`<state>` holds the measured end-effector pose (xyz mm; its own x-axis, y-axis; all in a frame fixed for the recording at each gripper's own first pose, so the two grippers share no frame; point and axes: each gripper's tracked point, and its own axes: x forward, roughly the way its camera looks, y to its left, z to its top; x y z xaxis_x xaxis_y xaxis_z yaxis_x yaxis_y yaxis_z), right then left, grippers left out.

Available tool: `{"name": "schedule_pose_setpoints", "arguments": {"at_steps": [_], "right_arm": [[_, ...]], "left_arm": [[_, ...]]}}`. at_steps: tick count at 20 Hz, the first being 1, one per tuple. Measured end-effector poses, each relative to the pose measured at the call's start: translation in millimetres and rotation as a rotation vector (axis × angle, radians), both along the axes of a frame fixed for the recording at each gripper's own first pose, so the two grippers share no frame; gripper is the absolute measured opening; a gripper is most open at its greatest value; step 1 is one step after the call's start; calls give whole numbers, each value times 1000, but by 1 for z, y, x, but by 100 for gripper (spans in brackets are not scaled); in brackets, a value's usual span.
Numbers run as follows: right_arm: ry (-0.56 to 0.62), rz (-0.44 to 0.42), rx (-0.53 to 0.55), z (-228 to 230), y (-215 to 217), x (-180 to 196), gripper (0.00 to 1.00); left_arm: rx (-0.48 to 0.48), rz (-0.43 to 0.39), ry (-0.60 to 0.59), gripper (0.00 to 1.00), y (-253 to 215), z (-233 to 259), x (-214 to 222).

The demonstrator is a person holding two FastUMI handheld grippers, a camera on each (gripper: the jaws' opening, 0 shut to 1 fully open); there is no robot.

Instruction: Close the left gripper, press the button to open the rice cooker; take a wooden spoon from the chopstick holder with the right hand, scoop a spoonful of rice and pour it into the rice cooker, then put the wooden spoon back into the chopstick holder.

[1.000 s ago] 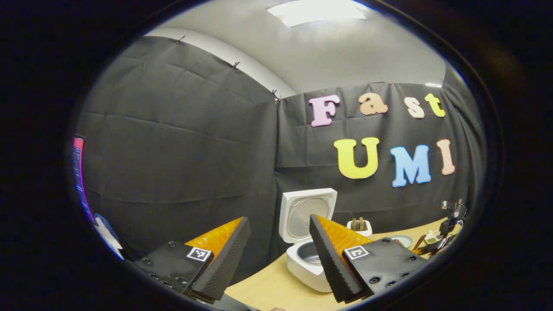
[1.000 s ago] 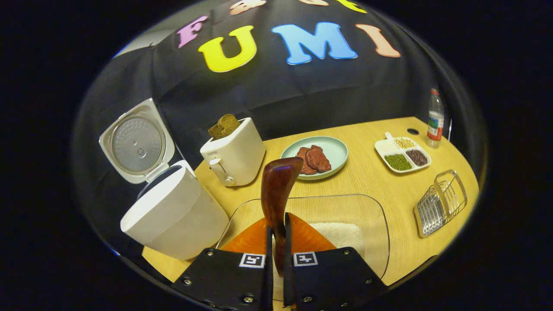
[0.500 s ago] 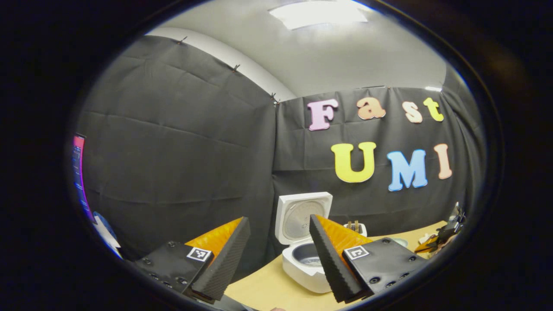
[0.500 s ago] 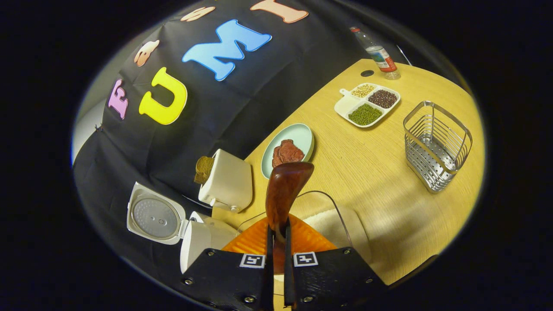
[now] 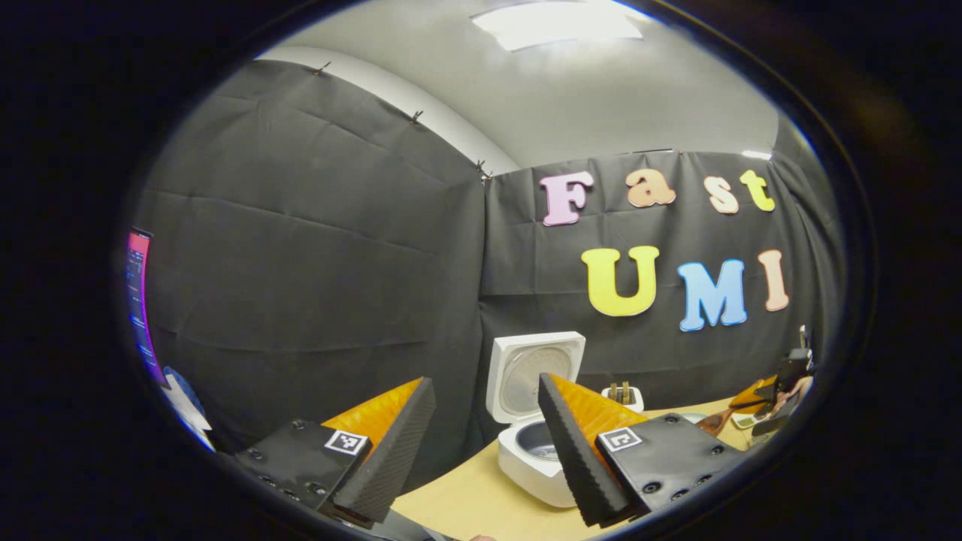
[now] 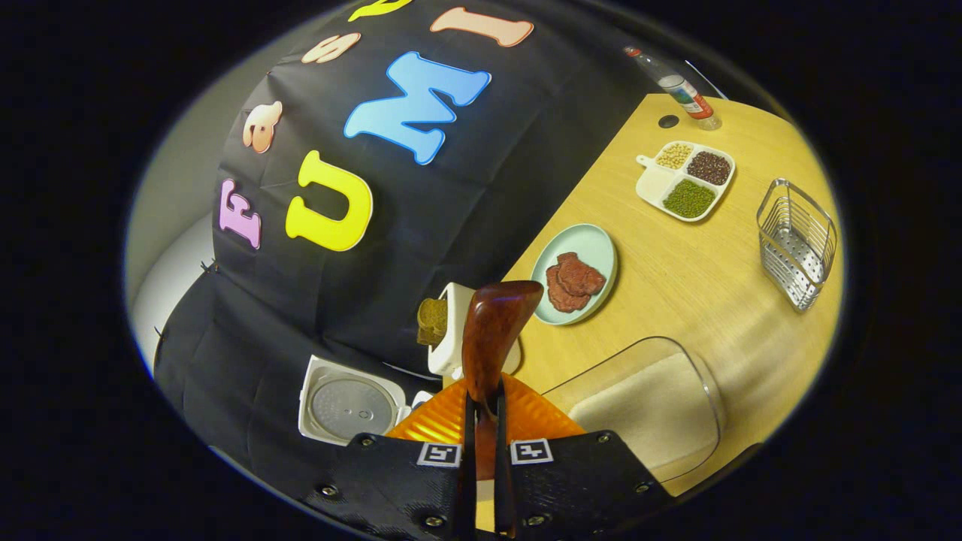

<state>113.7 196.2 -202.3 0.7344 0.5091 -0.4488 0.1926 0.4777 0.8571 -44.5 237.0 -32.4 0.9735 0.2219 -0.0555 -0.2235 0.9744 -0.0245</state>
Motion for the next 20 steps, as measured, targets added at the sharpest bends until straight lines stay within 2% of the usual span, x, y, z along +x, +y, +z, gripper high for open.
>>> {"name": "schedule_pose_setpoints", "arguments": {"at_steps": [6, 9, 17, 20], "right_arm": [[-109, 87, 45, 56, 73, 14, 10], [-148, 145, 38, 67, 116, 19, 10], [-198, 262, -55, 56, 212, 29, 9], [-212, 310, -127, 40, 246, 30, 9]], "left_arm": [[-8, 61, 22, 96, 38, -12, -18], [7, 111, 29, 94, 62, -13, -35], [18, 257, 76, 96, 124, -28, -90], [18, 311, 83, 96, 138, -31, -110]]}}
